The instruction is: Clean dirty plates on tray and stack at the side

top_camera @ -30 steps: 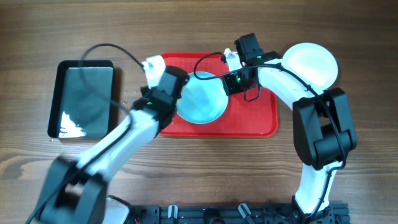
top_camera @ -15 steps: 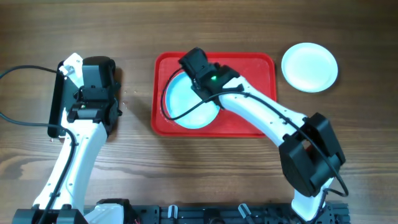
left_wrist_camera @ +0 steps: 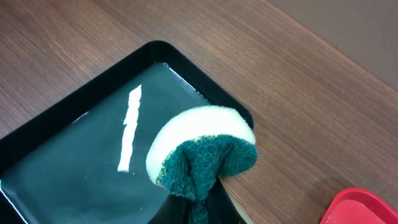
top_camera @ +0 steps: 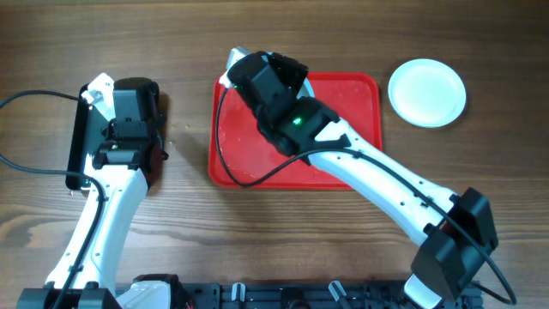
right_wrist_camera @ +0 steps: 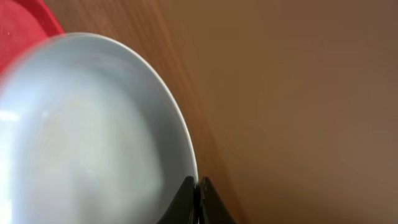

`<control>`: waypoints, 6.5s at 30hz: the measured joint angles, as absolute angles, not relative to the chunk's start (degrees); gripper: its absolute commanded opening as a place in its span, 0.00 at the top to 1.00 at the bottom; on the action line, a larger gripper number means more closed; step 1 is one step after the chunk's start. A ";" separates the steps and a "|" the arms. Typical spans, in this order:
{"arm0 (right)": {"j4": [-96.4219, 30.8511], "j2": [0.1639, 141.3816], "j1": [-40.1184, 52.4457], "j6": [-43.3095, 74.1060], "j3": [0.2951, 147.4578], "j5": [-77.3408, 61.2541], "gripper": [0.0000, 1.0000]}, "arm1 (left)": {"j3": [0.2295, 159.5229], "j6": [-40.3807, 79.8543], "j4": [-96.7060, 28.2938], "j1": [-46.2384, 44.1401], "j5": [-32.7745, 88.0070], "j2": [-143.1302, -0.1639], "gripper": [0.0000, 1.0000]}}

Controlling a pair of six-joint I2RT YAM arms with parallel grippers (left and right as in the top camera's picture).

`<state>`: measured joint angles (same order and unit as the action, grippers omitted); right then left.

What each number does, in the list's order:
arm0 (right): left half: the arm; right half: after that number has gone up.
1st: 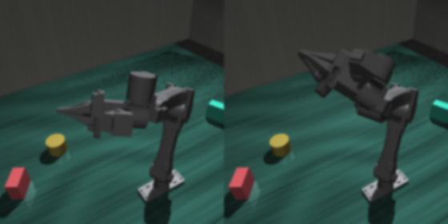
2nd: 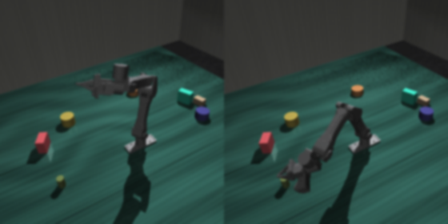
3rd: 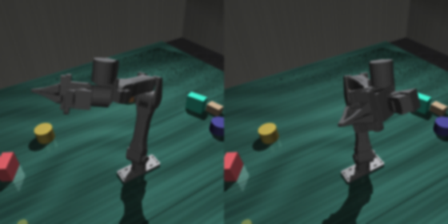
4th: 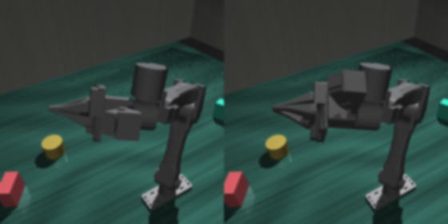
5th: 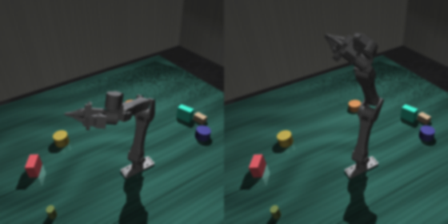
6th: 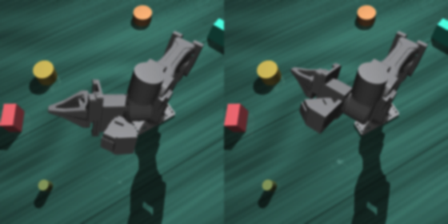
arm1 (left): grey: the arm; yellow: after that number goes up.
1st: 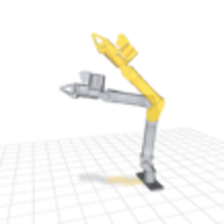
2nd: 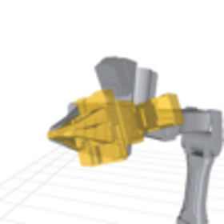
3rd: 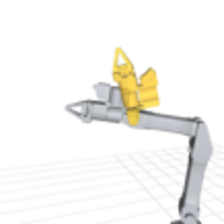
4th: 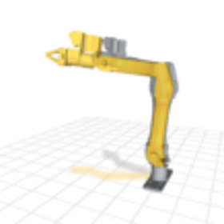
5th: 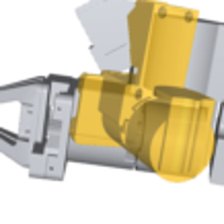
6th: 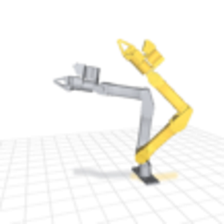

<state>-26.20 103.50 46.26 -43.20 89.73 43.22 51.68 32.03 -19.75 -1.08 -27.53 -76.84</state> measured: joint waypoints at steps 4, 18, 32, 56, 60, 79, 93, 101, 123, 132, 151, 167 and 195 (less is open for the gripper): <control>-19.75 103.48 49.01 -55.59 89.73 47.59 0.96 | 51.68 32.03 -19.75 -1.10 -27.51 -76.84 0.96; -34.98 103.48 34.30 -35.62 89.84 23.38 0.96 | 51.68 32.03 -19.97 -1.10 -27.51 -76.84 0.96; -41.74 103.37 3.53 -14.96 82.83 -16.80 0.47 | 51.68 32.03 -19.77 -1.10 -26.48 -76.84 0.96; -27.18 109.14 -4.49 3.27 79.66 -14.41 0.96 | 51.68 32.03 -19.31 -1.04 -25.61 -77.87 0.96; -29.76 106.48 -16.25 3.75 79.64 -14.85 0.96 | 51.68 32.03 -19.33 -1.04 -24.97 -79.53 0.96; -36.16 108.62 -9.32 8.10 79.64 -17.08 0.24 | 51.64 32.23 -9.85 10.09 -21.41 -88.97 0.96; -44.14 78.54 5.30 6.66 79.64 -17.37 0.22 | 51.62 33.71 -11.88 20.75 5.56 -65.06 0.00; -53.87 73.06 11.97 11.11 79.64 -16.01 0.01 | 51.68 33.71 -25.50 20.75 6.83 -63.72 0.00; 5.67 20.05 11.79 -1.06 12.34 -15.00 0.00 | 51.68 33.71 -28.21 20.75 7.01 -63.81 0.00; 9.54 3.22 6.28 -3.01 0.40 -15.00 0.00 | 51.68 33.71 -28.29 20.75 7.01 -63.79 0.00; 0.01 1.10 2.13 -4.21 0.38 -5.89 0.00 | 51.68 33.71 -28.29 20.75 7.01 -63.79 0.00; -0.01 1.08 2.13 -4.19 0.38 -5.89 0.00 | 50.63 13.50 -32.42 3.95 5.93 -63.61 0.00; -0.03 0.73 2.13 -4.21 0.38 -5.69 0.00 | 0.49 3.03 -3.70 -1.45 4.34 -0.80 0.00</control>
